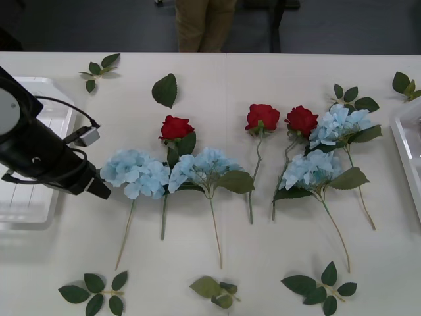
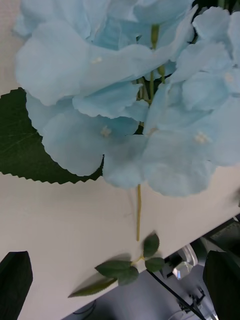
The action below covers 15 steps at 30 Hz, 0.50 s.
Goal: Place the red flowers into the right box and the blue flowers into the left box. If a person shows an open palm, hand one flower to the person first, then continue sorting.
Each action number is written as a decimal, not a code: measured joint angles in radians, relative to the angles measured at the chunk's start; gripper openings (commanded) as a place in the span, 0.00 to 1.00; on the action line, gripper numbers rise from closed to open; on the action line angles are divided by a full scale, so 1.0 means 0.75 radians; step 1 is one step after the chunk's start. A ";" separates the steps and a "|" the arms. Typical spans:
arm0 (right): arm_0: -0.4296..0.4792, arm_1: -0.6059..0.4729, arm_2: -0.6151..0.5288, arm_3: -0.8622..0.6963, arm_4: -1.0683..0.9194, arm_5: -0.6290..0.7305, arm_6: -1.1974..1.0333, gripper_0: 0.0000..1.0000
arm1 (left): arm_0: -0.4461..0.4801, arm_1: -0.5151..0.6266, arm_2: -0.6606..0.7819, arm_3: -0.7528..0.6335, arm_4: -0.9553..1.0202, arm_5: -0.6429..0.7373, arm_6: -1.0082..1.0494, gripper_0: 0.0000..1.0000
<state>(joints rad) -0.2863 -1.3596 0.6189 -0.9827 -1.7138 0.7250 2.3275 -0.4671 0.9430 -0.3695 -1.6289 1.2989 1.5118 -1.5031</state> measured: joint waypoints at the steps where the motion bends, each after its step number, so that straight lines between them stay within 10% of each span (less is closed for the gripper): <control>1: -0.011 0.000 -0.006 0.015 -0.026 0.039 0.000 0.94 | 0.032 -0.010 0.000 -0.019 -0.031 -0.029 0.002 1.00; 8: -0.070 0.001 -0.211 0.040 -0.179 0.489 0.121 0.94 | 0.291 -0.047 0.000 -0.201 -0.212 -0.261 0.004 1.00; 15: -0.172 0.068 -0.286 -0.065 -0.089 0.516 -0.087 0.94 | 0.406 -0.127 0.000 -0.262 -0.319 -0.289 0.006 1.00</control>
<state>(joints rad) -0.4151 -1.3088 0.4046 -1.0313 -1.7804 1.1118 2.2621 -0.1623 0.8476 -0.3695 -1.8254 1.0597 1.2948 -1.4984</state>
